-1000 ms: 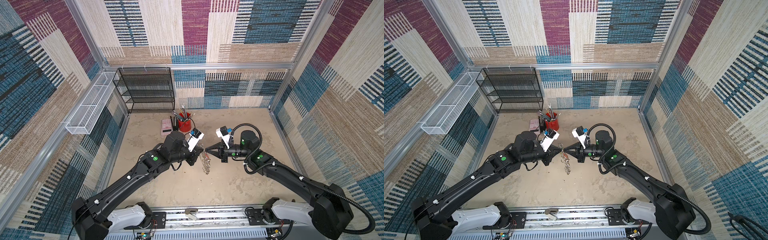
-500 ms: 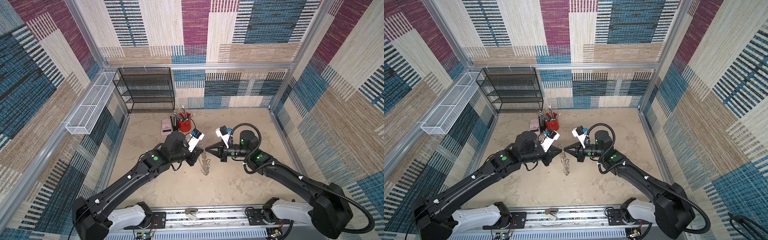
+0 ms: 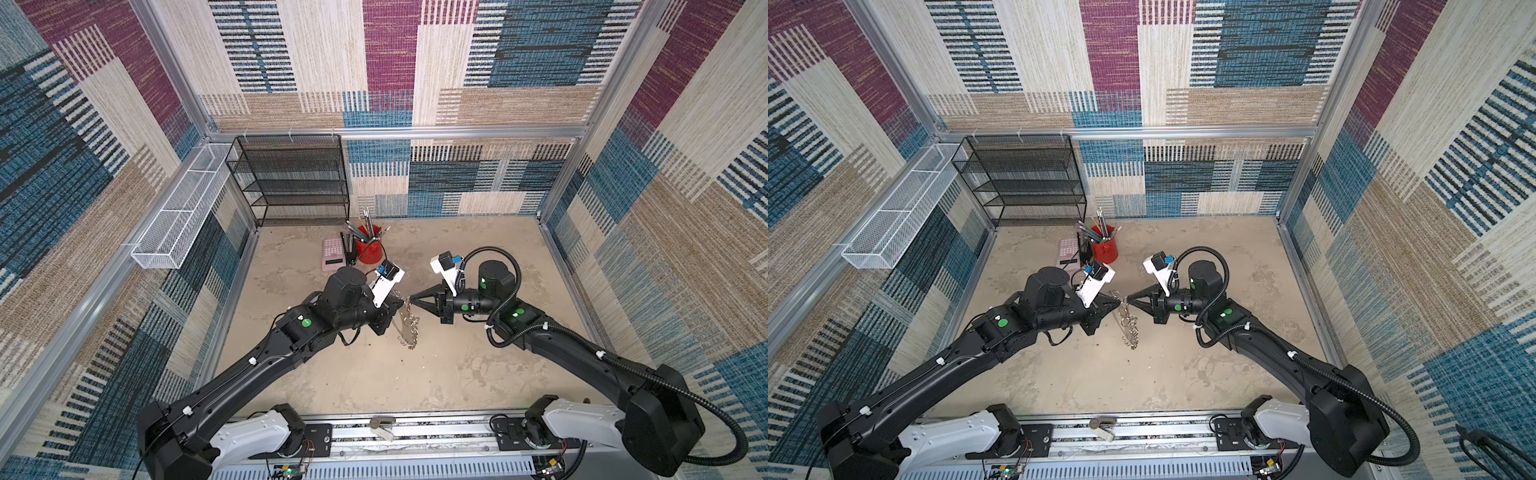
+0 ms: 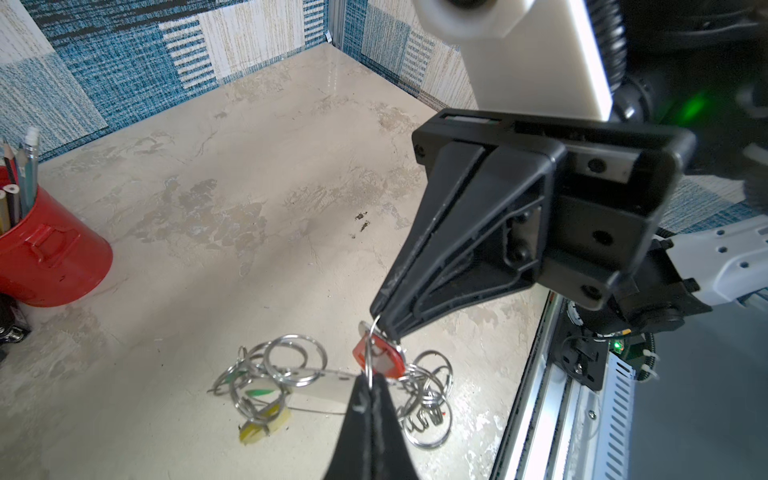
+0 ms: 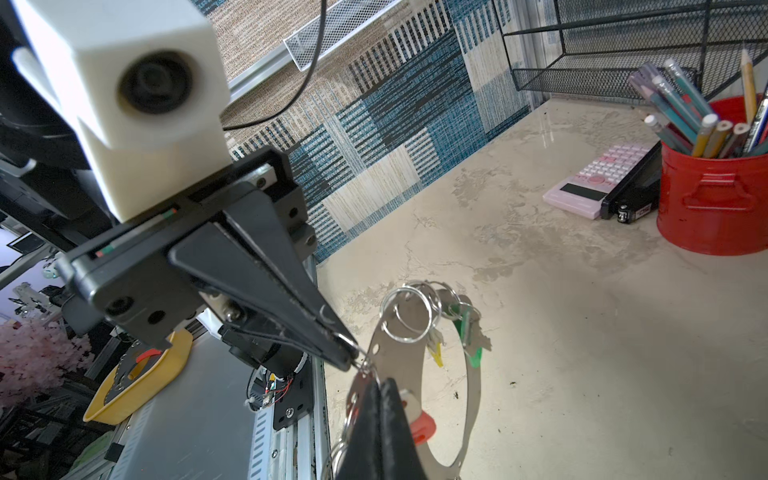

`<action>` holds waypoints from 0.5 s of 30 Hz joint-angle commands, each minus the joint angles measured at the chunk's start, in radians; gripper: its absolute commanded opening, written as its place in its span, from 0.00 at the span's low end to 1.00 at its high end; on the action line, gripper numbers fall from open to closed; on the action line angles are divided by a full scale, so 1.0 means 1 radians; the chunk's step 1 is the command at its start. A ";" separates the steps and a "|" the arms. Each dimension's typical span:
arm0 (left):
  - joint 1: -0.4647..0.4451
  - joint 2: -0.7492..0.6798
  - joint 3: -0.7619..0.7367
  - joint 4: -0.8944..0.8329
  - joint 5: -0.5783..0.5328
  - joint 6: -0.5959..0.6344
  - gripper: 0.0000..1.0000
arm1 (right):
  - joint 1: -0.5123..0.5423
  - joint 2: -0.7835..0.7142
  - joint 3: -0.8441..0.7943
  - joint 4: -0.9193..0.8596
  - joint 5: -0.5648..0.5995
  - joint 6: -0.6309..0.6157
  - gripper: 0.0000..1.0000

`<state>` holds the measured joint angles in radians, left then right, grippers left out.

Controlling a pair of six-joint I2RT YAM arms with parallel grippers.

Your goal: Put the keys on the keyring

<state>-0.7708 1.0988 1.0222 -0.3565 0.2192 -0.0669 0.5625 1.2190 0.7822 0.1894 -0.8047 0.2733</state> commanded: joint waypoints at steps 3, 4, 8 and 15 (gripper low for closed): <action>-0.002 -0.031 -0.030 0.108 0.035 -0.012 0.00 | -0.001 -0.001 -0.008 0.016 0.036 0.020 0.00; -0.002 -0.034 -0.038 0.121 0.034 -0.014 0.00 | -0.002 -0.002 -0.011 0.020 0.031 0.023 0.00; -0.005 -0.052 -0.073 0.178 0.039 -0.023 0.00 | -0.001 -0.006 -0.019 0.030 0.011 0.032 0.00; -0.013 -0.092 -0.154 0.310 0.037 -0.045 0.00 | -0.001 -0.013 -0.030 0.035 -0.014 0.041 0.00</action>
<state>-0.7792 1.0229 0.8883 -0.1959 0.2237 -0.0765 0.5625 1.2091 0.7574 0.2195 -0.8360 0.3027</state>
